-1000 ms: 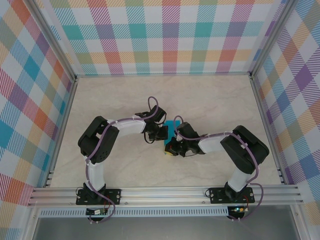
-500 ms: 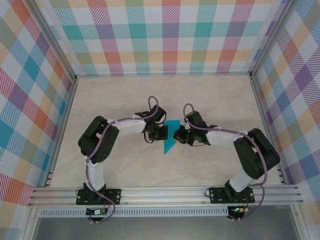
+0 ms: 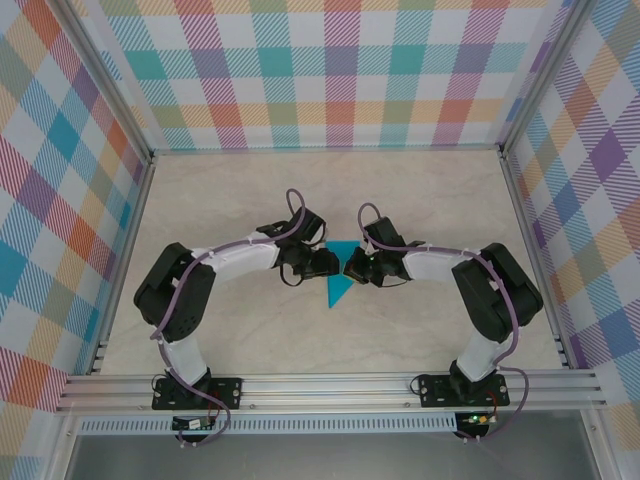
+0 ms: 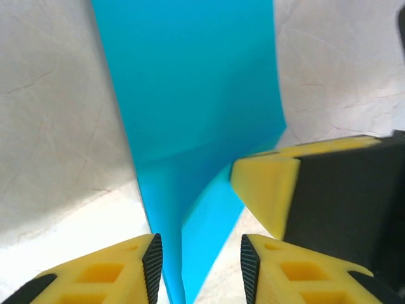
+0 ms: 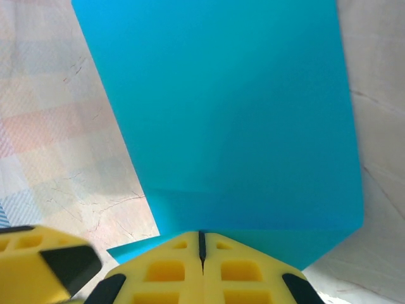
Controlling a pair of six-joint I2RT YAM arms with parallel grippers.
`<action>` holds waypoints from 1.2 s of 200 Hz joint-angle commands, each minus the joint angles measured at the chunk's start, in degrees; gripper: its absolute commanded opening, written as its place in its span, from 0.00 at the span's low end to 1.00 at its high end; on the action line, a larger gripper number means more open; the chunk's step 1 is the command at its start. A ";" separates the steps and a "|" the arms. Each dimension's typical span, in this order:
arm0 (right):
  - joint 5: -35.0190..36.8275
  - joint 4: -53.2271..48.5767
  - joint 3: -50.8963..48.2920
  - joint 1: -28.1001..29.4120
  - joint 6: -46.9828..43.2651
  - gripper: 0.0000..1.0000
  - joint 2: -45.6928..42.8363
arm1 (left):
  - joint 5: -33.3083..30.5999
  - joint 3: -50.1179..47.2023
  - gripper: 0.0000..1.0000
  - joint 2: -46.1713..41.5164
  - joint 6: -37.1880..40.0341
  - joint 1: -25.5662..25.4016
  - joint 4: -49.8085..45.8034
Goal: Fold a paper plane with a square sheet of paper (pick it up from the middle)
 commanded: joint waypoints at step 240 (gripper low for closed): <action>-1.65 -1.23 0.16 -0.73 -2.31 0.00 1.95 | 1.04 0.49 0.07 7.16 5.34 1.00 2.12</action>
